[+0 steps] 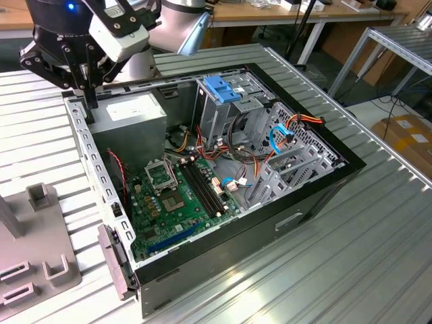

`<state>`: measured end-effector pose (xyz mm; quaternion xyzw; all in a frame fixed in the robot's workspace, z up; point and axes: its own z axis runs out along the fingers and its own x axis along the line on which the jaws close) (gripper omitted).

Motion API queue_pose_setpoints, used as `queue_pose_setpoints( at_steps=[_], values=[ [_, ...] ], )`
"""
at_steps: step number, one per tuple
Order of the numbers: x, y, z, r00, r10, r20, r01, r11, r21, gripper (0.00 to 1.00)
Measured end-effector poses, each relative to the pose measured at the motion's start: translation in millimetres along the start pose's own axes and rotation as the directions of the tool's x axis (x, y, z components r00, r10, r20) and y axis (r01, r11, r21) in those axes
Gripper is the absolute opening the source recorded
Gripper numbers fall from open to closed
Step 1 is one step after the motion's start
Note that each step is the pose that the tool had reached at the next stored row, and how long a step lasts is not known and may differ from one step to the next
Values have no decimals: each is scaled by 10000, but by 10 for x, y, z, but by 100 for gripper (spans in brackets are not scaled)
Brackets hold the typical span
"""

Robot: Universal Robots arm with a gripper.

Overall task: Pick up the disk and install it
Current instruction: 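Reach for the disk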

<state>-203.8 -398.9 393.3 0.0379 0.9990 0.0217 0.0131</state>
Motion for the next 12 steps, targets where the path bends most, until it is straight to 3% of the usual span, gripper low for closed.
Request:
queue_pose_setpoints(
  at_steps=[12],
  values=[
    [102,-8,-3,10000,0,0,0,10000,0,11]
  ],
)
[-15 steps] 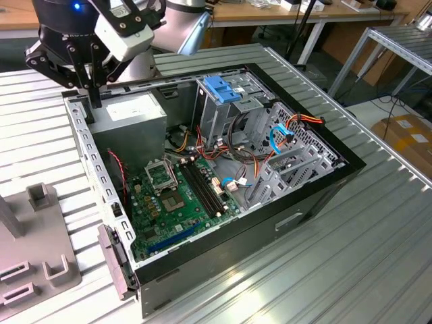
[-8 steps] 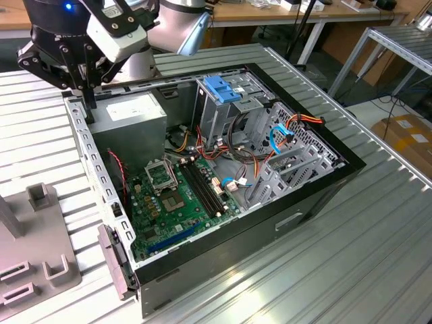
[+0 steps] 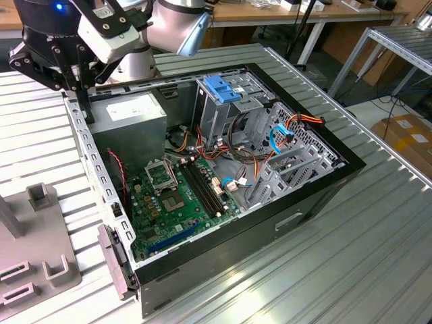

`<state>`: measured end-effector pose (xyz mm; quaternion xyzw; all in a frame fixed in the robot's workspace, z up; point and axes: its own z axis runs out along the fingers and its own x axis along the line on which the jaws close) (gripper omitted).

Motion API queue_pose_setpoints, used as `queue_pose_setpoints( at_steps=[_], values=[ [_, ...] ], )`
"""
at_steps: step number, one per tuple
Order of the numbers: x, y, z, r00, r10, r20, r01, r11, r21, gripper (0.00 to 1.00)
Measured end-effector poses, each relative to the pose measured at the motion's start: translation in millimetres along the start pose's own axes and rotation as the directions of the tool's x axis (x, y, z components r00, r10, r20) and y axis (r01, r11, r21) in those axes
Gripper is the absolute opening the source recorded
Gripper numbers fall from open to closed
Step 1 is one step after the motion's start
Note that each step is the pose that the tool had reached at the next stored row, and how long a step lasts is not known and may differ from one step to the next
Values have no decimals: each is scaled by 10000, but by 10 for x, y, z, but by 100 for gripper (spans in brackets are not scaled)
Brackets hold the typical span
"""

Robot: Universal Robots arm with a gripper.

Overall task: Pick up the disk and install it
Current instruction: 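Reach for the disk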

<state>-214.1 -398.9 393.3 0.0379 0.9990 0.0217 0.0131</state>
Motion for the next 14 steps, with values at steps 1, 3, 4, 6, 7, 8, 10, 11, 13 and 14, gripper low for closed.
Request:
queue_pose_setpoints(
  at_steps=[1,3,4,6,7,8,10,11,13,14],
  values=[
    [6,-1,0,10000,0,0,0,10000,0,11],
    [30,-2,-1,10000,-1,0,1,10000,0,11],
    [37,-3,-1,10000,0,0,0,10000,0,11],
    [50,-4,-1,10000,0,0,0,10000,0,11],
    [62,-5,-1,10000,1,0,-1,10000,-1,11],
    [74,-6,-2,10000,0,1,0,10000,0,11],
    [86,-6,-2,10000,0,0,0,10000,0,11],
    [93,-7,-2,10000,0,0,0,10000,0,11],
    [119,-9,-3,10000,0,1,0,10000,0,11],
    [133,-10,-4,10000,0,0,0,10000,0,11]
  ],
)
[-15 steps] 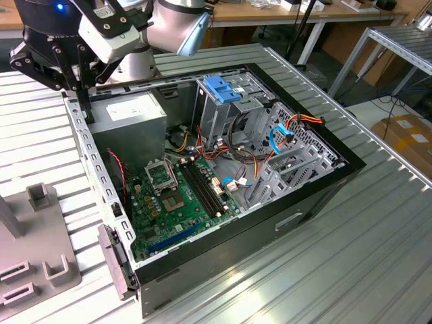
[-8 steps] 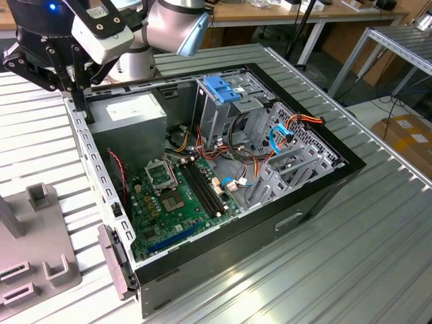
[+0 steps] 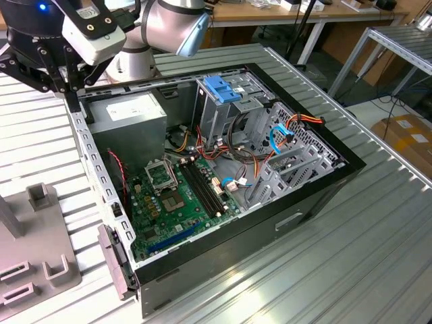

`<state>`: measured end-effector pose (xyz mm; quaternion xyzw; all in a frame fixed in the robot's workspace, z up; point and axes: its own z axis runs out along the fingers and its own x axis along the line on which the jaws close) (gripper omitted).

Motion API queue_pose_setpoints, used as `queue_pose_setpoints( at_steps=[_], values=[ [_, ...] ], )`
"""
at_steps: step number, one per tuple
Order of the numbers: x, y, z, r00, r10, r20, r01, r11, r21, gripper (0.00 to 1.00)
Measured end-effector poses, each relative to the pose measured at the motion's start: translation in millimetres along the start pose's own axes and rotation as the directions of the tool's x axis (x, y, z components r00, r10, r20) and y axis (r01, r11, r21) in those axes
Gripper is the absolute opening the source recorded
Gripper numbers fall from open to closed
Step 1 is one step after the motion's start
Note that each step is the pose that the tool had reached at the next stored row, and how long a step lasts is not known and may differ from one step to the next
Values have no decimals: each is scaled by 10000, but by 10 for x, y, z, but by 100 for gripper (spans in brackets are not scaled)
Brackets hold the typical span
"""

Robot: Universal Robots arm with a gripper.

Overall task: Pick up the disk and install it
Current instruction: 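Reach for the disk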

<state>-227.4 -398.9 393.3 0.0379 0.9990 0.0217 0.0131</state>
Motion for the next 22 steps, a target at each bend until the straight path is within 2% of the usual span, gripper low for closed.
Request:
queue_pose_setpoints(
  at_steps=[14,22],
  values=[
    [163,-12,-5,10000,0,0,0,10000,0,11],
    [287,-22,-8,10000,0,0,0,10000,0,11]
  ],
)
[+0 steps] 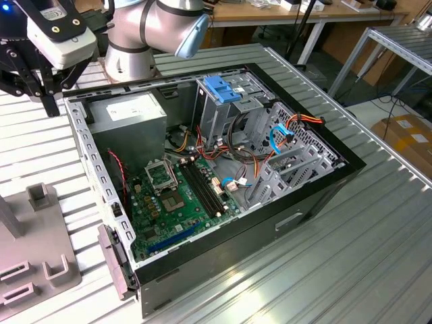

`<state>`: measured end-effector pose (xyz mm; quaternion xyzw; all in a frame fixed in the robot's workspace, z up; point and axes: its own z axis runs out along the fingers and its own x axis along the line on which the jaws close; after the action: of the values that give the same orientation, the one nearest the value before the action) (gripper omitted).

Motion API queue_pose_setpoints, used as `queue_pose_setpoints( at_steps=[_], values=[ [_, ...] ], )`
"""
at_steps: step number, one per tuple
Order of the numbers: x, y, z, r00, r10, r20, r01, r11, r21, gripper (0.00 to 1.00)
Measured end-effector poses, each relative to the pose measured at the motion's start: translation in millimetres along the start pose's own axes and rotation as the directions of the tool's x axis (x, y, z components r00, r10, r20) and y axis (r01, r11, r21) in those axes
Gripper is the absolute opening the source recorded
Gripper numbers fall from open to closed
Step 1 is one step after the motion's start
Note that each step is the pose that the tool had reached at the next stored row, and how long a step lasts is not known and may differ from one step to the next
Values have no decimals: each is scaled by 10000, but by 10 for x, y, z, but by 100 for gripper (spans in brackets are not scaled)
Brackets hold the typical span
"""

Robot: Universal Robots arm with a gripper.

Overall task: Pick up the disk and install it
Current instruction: 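Reach for the disk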

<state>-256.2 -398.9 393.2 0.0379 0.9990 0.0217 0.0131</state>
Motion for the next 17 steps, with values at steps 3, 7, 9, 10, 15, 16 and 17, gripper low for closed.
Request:
queue_pose_setpoints(
  at_steps=[3,7,9,10,15,16,17],
  values=[
    [39,-3,-1,10000,0,0,0,10000,0,11],
    [90,-7,-2,10000,1,1,-1,10000,0,11],
    [113,-9,-3,10000,1,0,-1,10000,0,11],
    [132,-10,-4,10000,1,0,-1,10000,0,11],
    [221,-17,-6,10000,0,0,0,10000,0,11],
    [242,-18,-7,10000,0,0,0,10000,0,11],
    [264,-20,-8,10000,0,0,0,10000,0,11]
  ],
)
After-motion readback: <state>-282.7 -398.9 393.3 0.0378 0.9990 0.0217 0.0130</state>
